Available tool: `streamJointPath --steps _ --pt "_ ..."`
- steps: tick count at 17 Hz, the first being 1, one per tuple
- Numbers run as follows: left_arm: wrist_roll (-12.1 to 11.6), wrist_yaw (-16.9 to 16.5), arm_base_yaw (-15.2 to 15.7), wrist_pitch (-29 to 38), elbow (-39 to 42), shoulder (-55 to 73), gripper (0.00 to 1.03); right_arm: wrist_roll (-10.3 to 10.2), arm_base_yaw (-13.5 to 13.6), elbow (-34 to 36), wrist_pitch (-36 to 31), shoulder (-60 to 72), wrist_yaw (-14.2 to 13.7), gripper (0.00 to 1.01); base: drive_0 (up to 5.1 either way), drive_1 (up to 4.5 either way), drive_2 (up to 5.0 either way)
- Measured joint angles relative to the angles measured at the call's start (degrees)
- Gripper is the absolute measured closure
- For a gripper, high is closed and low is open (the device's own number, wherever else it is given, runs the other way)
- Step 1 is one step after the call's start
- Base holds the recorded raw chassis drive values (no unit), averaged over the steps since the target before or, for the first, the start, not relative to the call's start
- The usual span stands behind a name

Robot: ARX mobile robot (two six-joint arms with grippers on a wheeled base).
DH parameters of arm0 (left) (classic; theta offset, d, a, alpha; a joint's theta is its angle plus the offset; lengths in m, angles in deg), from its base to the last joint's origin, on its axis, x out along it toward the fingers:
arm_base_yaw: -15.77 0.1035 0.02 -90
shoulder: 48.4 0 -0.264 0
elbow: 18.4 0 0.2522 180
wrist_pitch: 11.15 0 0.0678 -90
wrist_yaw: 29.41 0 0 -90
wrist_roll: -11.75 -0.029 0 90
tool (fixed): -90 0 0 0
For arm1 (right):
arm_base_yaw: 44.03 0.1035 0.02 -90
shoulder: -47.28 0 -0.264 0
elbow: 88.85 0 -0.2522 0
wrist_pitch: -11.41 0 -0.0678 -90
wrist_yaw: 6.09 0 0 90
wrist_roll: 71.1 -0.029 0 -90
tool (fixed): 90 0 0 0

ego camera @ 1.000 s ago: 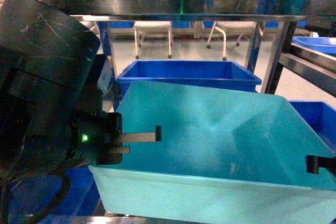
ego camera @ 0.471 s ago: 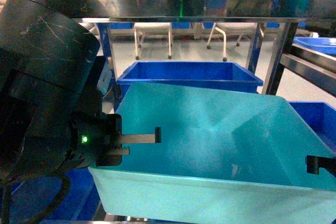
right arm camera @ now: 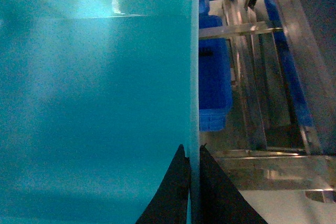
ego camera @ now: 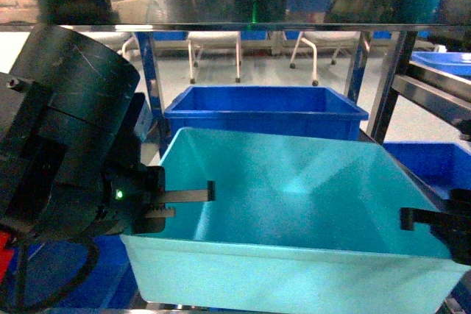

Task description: Organize blue bins on left shelf correctly

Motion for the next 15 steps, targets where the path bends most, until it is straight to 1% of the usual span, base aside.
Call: streamJointPath --steps 1,2,4,5,7,9,12,13,14,15 --pt "-0.59 -0.33 1.6 0.57 -1.68 1.92 1.01 -0.87 1.14 -1.84 0.44 1.97 0.28 0.99 0.0 0.0 0.0" --pt "-1.51 -1.01 2.97 1.33 -2.78 2.78 1.01 -2.03 2.1 -3.76 0.94 3.74 -0.04 0.99 0.0 0.0 0.0" --pt "-2.8 -3.43 5.25 0.83 -4.59 5.14 1.01 -3.08 3.67 -7.37 3.06 6.62 -1.27 0.99 0.0 0.0 0.0" --pt "-3.26 -4.35 5.79 0.59 -5.38 6.95 1.01 -3.48 4.02 -8.61 4.55 8.5 -1.66 0.99 0.0 0.0 0.0" --pt "-4.09 -5.6 6.49 -0.02 -6.67 10.51 1.01 -4.35 4.33 -9.9 4.52 13.77 -1.46 0.99 0.0 0.0 0.0" --pt "-4.48 -6.27 7.1 -0.52 -8.2 13.42 1.01 -4.24 4.63 -11.34 4.42 16.68 -1.4 0.99 0.0 0.0 0.0" --pt "-4.46 -6.62 7.32 -1.14 -11.47 15.52 1.01 -2.14 3.91 -14.64 5.14 19.26 -1.86 0.99 0.0 0.0 0.0" --pt "-2.82 -6.38 6.54 -1.73 -11.91 15.63 1.01 0.63 2.43 -16.06 5.84 19.91 -1.84 0.99 0.0 0.0 0.0" --pt "-1.03 -6.38 5.11 -2.47 -13.64 17.14 1.01 4.42 0.76 -17.42 5.7 20.33 -2.12 0.99 0.0 0.0 0.0" --pt "-0.81 -6.43 4.94 -3.82 -14.6 18.25 1.01 5.42 0.42 -17.55 5.57 20.33 -2.01 0.99 0.0 0.0 0.0"
